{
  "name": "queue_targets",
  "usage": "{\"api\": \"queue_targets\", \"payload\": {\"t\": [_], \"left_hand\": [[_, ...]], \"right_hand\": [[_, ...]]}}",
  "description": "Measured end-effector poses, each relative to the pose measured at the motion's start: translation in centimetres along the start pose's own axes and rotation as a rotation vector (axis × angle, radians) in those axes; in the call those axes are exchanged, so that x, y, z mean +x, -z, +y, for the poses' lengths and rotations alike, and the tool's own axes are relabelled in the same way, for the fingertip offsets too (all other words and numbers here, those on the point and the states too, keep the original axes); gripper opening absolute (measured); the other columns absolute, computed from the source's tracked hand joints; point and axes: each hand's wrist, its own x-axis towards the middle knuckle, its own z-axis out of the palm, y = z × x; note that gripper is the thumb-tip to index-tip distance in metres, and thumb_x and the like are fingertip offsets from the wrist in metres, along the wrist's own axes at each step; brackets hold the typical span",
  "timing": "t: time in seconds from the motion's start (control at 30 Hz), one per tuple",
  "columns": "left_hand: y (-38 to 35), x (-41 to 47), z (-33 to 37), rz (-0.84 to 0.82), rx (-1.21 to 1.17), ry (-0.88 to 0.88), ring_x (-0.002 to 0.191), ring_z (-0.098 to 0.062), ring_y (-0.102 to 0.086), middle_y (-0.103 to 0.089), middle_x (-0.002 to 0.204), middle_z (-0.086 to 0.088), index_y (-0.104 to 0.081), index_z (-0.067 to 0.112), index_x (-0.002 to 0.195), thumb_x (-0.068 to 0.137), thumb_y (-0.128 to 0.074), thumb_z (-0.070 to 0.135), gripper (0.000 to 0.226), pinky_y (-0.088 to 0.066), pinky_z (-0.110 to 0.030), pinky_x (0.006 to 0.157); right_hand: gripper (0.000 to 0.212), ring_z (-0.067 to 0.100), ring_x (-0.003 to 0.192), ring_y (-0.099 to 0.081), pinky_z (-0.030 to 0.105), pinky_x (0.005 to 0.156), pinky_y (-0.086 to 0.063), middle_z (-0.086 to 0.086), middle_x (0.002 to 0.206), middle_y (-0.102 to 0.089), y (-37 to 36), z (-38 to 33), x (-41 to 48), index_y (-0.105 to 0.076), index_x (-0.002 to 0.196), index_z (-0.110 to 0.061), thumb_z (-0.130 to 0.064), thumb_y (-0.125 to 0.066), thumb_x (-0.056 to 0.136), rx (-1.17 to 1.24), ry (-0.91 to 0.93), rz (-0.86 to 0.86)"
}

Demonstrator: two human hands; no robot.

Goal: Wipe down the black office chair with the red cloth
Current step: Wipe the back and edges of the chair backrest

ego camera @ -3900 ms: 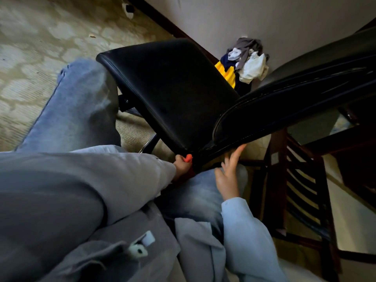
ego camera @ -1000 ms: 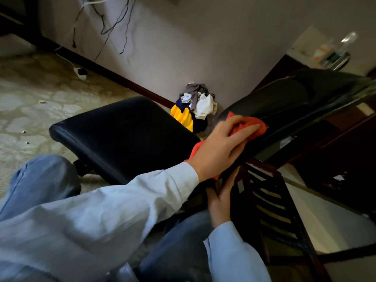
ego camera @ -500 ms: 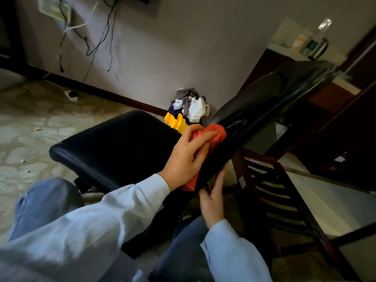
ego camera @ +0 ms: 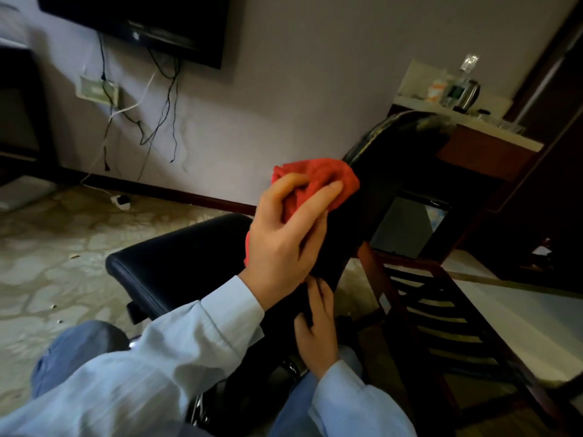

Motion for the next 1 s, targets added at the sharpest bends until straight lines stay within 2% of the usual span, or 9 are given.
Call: {"api": "queue_targets", "payload": {"t": [0.13,0.23,0.33,0.47,0.53,0.6,0.77,0.9,1.0], "left_hand": [[0.6,1.7,-0.4,-0.084,0.153,-0.083,0.102,-0.03,-0.052,-0.041,0.125,-0.006,-0.047,0.023,0.126,0.093,-0.056,0.022,0.034,-0.044,-0.031,0.088],[1.2,1.4,-2.1,-0.079,0.214,-0.166,0.089,-0.034,-0.057,-0.045,0.121,-0.008,-0.055,0.023,0.121,0.089,-0.063,0.014,0.034,-0.048,-0.039,0.075],[2.2,-0.7,-3.5,-0.163,0.166,-0.163,0.093,-0.034,-0.058,-0.046,0.12,-0.01,-0.058,0.021,0.117,0.089,-0.061,0.013,0.029,-0.05,-0.041,0.077],[3.4,-0.6,-3.5,-0.228,0.033,-0.118,0.102,-0.024,-0.055,-0.045,0.117,-0.007,-0.057,0.021,0.113,0.091,-0.055,0.018,0.022,-0.048,-0.03,0.091],[3.4,1.2,-2.5,-0.191,-0.003,-0.107,0.104,-0.021,-0.052,-0.044,0.117,-0.006,-0.057,0.02,0.113,0.091,-0.056,0.017,0.022,-0.043,-0.022,0.095],[2.9,3.4,-1.5,-0.166,-0.031,-0.135,0.108,-0.021,-0.05,-0.042,0.118,-0.007,-0.057,0.019,0.113,0.091,-0.056,0.017,0.022,-0.04,-0.021,0.098],[1.1,6.9,-1.0,-0.298,-0.021,-0.365,0.099,-0.029,-0.056,-0.044,0.117,-0.005,-0.057,0.023,0.115,0.094,-0.055,0.019,0.021,-0.05,-0.041,0.082],[-0.3,6.8,-0.6,-0.251,-0.095,-0.291,0.1,-0.028,-0.057,-0.046,0.116,-0.005,-0.062,0.02,0.112,0.094,-0.055,0.018,0.019,-0.05,-0.042,0.08],[-1.9,6.9,-0.1,-0.249,-0.162,-0.229,0.1,-0.022,-0.056,-0.046,0.114,-0.004,-0.062,0.02,0.11,0.091,-0.058,0.016,0.02,-0.051,-0.034,0.082]], "right_hand": [[0.055,0.008,0.13,-0.032,0.04,0.111,-0.031,-0.011,0.138,-0.03,0.8,-1.8,2.5,-0.036,0.122,-0.055,-0.028,-0.038,0.074,0.028,0.092,0.107],[0.06,0.0,0.132,-0.025,0.03,0.112,-0.024,-0.033,0.138,-0.019,2.0,-3.8,4.9,-0.032,0.124,-0.056,-0.026,-0.038,0.073,0.031,0.168,0.179],[0.06,-0.003,0.134,-0.022,0.017,0.112,-0.02,-0.041,0.138,-0.013,3.2,-5.4,6.6,-0.032,0.129,-0.049,-0.022,-0.038,0.075,0.028,0.267,0.245],[0.061,0.004,0.136,-0.022,0.022,0.114,-0.021,-0.022,0.143,-0.019,5.0,-6.9,7.8,-0.032,0.135,-0.032,-0.009,-0.04,0.078,-0.009,0.379,0.309],[0.068,-0.002,0.136,-0.02,0.017,0.112,-0.02,-0.02,0.142,-0.02,5.7,-7.7,8.0,-0.032,0.135,-0.032,0.002,-0.043,0.077,0.026,0.381,0.331],[0.072,-0.007,0.134,-0.019,0.012,0.11,-0.017,-0.021,0.142,-0.02,6.3,-8.5,8.0,-0.034,0.133,-0.037,0.005,-0.044,0.076,0.054,0.382,0.365],[0.072,-0.007,0.135,-0.017,0.009,0.11,-0.015,-0.026,0.142,-0.017,7.5,-9.6,8.4,-0.026,0.131,-0.045,0.001,-0.044,0.079,0.081,0.357,0.353],[0.079,-0.003,0.139,-0.016,0.018,0.115,-0.015,-0.025,0.146,-0.017,7.7,-9.8,9.2,-0.021,0.13,-0.06,-0.002,-0.044,0.082,0.078,0.385,0.339],[0.077,0.017,0.142,-0.022,0.046,0.115,-0.023,0.003,0.153,-0.024,7.8,-9.3,10.1,-0.019,0.132,-0.063,-0.011,-0.044,0.082,0.178,0.348,0.37]]}}
